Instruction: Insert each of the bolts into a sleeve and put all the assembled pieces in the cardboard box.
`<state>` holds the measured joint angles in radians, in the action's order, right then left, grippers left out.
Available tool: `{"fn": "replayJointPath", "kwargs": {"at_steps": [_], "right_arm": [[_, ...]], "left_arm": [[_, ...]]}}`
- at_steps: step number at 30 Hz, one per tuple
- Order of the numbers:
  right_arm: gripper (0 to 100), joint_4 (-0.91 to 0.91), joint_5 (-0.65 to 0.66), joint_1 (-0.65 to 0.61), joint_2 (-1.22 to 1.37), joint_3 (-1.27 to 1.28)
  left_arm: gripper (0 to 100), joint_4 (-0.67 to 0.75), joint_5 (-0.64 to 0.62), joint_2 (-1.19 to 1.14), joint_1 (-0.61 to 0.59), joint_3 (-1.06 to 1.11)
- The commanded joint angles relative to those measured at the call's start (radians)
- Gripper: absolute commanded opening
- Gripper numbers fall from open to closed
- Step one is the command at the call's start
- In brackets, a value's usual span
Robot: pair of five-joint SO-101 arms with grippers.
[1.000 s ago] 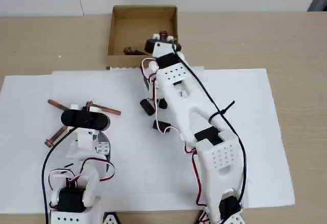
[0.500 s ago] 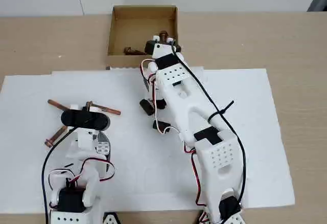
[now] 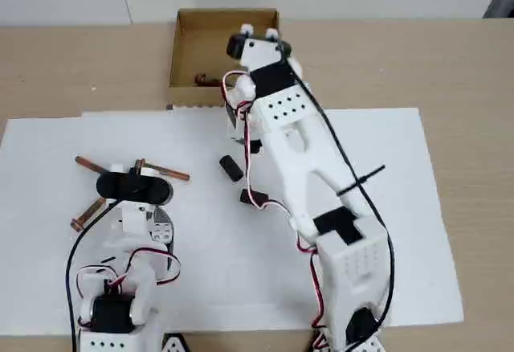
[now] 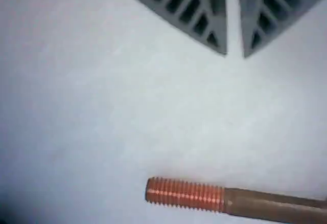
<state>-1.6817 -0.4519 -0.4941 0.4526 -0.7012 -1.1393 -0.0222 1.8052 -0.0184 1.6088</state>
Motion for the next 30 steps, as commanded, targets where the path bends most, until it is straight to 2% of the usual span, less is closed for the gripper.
{"fn": "replayJointPath", "kwargs": {"at_steps": [1, 4, 7, 15, 18, 25, 30], "right_arm": [[0.3, -0.024, 0.012, 0.021, -0.162, -0.044], [0.3, -0.025, 0.08, 0.058, -0.209, -0.044], [0.3, -0.028, 0.087, 0.108, -0.214, -0.044], [0.3, -0.03, 0.083, 0.219, -0.219, 0.021], [0.3, -0.03, 0.083, 0.249, -0.22, 0.08], [0.3, -0.03, 0.083, 0.315, -0.22, 0.15], [0.3, -0.03, 0.083, 0.349, -0.222, 0.153]], "left_arm": [[1, -0.003, -0.003, 0.009, -0.005, -0.077], [1, -0.003, -0.003, 0.008, -0.005, -0.177], [1, -0.015, -0.003, 0.006, -0.005, -0.249], [1, -0.226, -0.003, 0.005, -0.003, -0.43], [1, -0.259, -0.003, -0.035, -0.005, -0.486], [1, -0.259, -0.006, -0.396, -0.005, -0.731], [1, -0.264, -0.078, -0.669, -0.005, -0.924]]}}
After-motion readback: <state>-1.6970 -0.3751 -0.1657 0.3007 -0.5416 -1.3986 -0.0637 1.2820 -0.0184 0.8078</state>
